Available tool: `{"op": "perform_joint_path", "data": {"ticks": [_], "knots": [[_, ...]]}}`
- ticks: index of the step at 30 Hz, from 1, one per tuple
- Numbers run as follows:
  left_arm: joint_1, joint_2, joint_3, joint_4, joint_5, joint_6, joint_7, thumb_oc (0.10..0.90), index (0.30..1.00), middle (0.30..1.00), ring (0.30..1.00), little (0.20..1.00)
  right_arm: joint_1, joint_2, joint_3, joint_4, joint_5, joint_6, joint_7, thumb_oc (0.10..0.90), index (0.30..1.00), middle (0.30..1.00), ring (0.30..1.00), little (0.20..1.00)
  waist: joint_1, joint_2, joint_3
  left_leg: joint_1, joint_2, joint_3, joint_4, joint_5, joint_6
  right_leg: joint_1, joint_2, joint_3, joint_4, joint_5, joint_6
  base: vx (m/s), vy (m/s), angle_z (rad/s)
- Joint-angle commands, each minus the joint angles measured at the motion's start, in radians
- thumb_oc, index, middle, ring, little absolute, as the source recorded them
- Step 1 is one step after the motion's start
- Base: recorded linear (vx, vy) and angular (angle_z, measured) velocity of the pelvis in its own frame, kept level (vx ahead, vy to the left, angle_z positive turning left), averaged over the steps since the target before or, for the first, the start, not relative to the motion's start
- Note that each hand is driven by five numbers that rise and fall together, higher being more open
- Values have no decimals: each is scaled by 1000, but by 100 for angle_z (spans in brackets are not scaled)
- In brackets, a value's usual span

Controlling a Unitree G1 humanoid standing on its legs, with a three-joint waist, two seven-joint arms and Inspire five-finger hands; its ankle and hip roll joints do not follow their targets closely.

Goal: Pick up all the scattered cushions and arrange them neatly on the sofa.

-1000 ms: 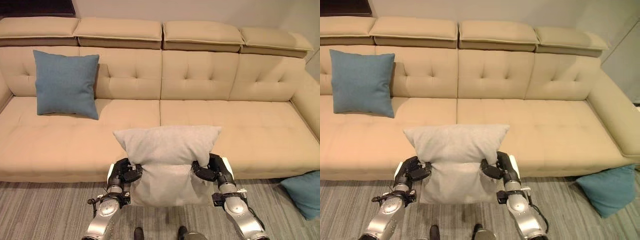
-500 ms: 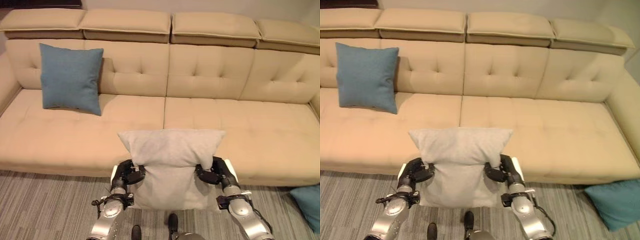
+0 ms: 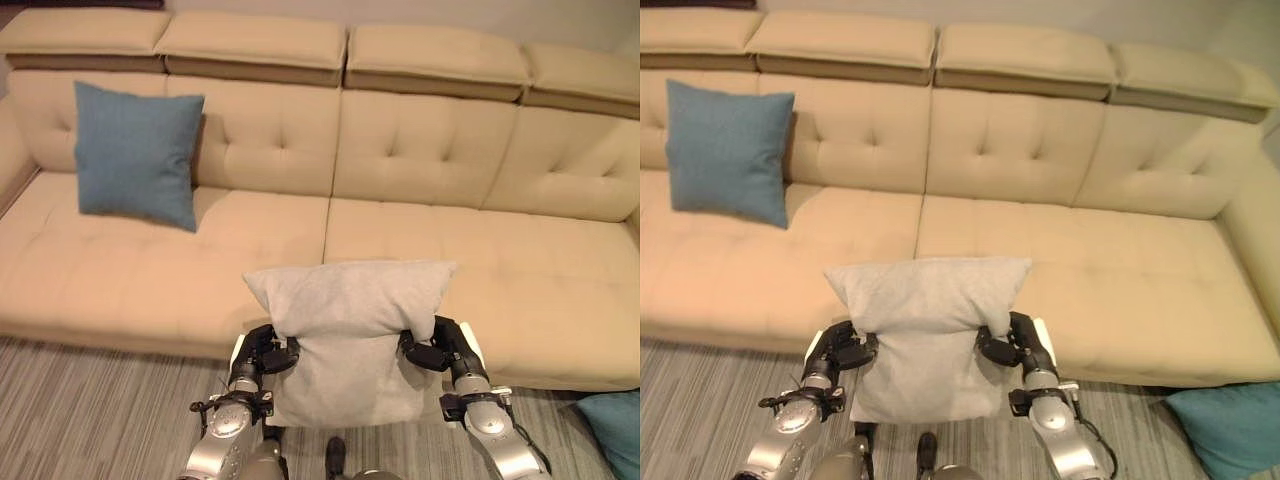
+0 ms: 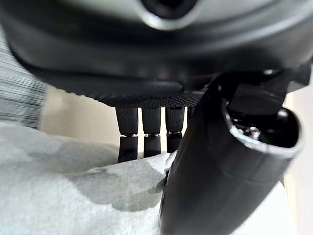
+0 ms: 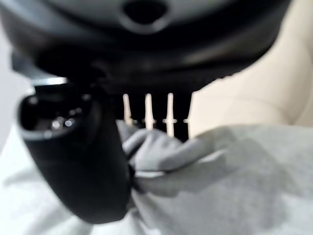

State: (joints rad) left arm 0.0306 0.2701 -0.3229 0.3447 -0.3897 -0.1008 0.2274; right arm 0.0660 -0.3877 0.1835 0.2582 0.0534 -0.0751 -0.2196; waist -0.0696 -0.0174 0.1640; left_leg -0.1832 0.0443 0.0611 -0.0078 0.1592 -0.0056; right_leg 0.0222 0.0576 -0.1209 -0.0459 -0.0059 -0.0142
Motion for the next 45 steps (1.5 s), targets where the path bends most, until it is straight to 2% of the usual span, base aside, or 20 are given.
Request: {"op": "perform_joint_path", "data": {"ticks": [1,2,5,8,10,11,13,15,19,23,24,26,29,30,31,33,35,37,43,45], "knots": [[-73,15,-9,-145,34,-112,-47,400,300,300,300,300,-84,41,-23,-143,17,-117,1,400,300,300,300,300,30,-62,-107,44,-46,34,57,-176,-23,-15,-136,57,197,-110,125,157,212,-23],[-75,21,-5,-151,34,-112,-44,400,300,300,300,300,-94,51,-17,-146,14,-116,4,400,300,300,300,300,28,-58,-100,63,-48,39,55,-188,-6,-53,-151,63,285,-84,140,66,144,-18],[-89,35,2,-157,32,-115,-31,400,300,300,300,300,-123,68,-1,-144,21,-116,5,400,300,300,300,300,28,-55,-71,73,-47,52,59,-197,20,-141,-160,79,427,-23,161,30,133,-21],[-91,35,8,-152,35,-121,-27,400,300,300,300,300,-127,75,6,-141,17,-121,5,400,300,300,300,300,31,-50,-66,83,-43,59,61,-210,23,-168,-174,58,441,-21,163,71,51,-2],[-86,32,11,-153,35,-125,-28,400,300,300,300,300,-131,71,10,-135,12,-120,5,400,300,300,300,300,32,-48,-69,104,-44,60,47,-219,22,-174,-175,33,384,-37,154,153,6,-10],[-81,30,9,-150,33,-128,-32,400,300,300,300,300,-141,63,12,-127,15,-120,5,400,300,300,300,300,28,-54,-79,123,-54,64,30,-227,20,-189,-160,16,284,-34,149,183,-21,-30],[-82,24,6,-146,28,-128,-34,400,300,300,300,300,-144,58,15,-122,23,-119,9,400,300,300,300,300,18,-55,-80,150,-65,56,15,-237,18,-209,-129,19,193,-5,151,210,-31,-38],[-92,21,3,-136,24,-131,-37,400,300,300,300,300,-141,54,16,-122,29,-122,9,400,300,300,300,300,11,-62,-80,170,-79,44,9,-252,15,-213,-120,10,126,17,155,161,-59,-6],[-96,6,-5,-134,28,-134,-48,400,300,300,300,300,-113,46,-5,-122,26,-123,4,400,300,300,300,300,3,-70,-85,177,-79,30,41,-283,-6,-165,-110,30,80,29,143,123,-104,29],[-100,-3,-19,-133,21,-133,-57,400,300,300,300,300,-88,32,-30,-122,32,-126,-3,400,300,300,300,300,-11,-78,-83,131,-51,42,173,-310,-42,-121,-117,7,58,21,127,86,-113,18],[-102,-8,-24,-130,13,-131,-60,400,300,300,300,300,-81,20,-37,-123,39,-125,-7,400,300,300,300,300,-13,-84,-71,69,-32,56,296,-292,-58,-104,-125,-5,60,11,110,35,-68,38],[-100,-14,-22,-125,6,-125,-63,400,300,300,300,300,-70,10,-42,-117,50,-119,-4,400,300,300,300,300,-11,-85,-67,24,-6,70,384,-277,-56,-81,-120,-13,58,-8,90,88,-64,33],[-90,-15,-20,-121,10,-115,-69,400,300,300,300,300,-63,8,-54,-112,52,-115,-3,400,300,300,300,300,-9,-88,-77,9,9,71,321,-291,-47,-62,-127,-18,50,-21,96,131,25,7],[-89,-15,-21,-120,13,-112,-67,400,300,300,300,300,-62,7,-54,-111,51,-114,-5,400,300,300,300,300,-7,-87,-79,17,10,66,279,-279,-49,-56,-127,-19,47,-24,99,224,116,6],[-92,-15,-22,-123,17,-108,-60,400,300,300,300,300,-64,8,-57,-110,54,-111,-8,400,300,300,300,300,1,-78,-82,7,10,34,184,-232,-64,-44,-119,-12,39,-32,104,179,99,0],[-93,-14,-24,-126,18,-107,-59,400,300,300,300,300,-67,8,-58,-109,56,-108,-10,400,300,300,300,300,5,-76,-81,4,8,19,142,-202,-72,-31,-118,-7,32,-38,105,133,88,-4],[-101,-12,-25,-132,21,-108,-51,400,300,300,300,300,-76,10,-60,-102,59,-108,-21,400,300,300,300,300,15,-78,-73,-55,9,5,128,-170,-83,-5,-120,0,21,-56,109,145,137,-5],[-102,-12,-26,-134,21,-111,-55,400,300,300,300,300,-78,9,-58,-107,50,-107,-16,400,300,300,300,300,19,-64,-82,-22,14,2,72,-157,-77,3,-118,7,25,-64,113,171,183,-14],[-90,16,-16,-153,27,-108,-61,400,300,300,300,300,-83,42,-42,-126,46,-107,0,400,300,300,300,300,30,-63,-91,27,-9,24,50,-164,-52,-19,-165,36,102,-71,138,107,182,-39],[-93,31,-2,-159,26,-107,-55,400,300,300,300,300,-99,60,-34,-126,47,-107,6,400,300,300,300,300,35,-62,-83,48,-21,50,56,-183,-26,-63,-190,50,187,-59,160,47,176,-26]]}}
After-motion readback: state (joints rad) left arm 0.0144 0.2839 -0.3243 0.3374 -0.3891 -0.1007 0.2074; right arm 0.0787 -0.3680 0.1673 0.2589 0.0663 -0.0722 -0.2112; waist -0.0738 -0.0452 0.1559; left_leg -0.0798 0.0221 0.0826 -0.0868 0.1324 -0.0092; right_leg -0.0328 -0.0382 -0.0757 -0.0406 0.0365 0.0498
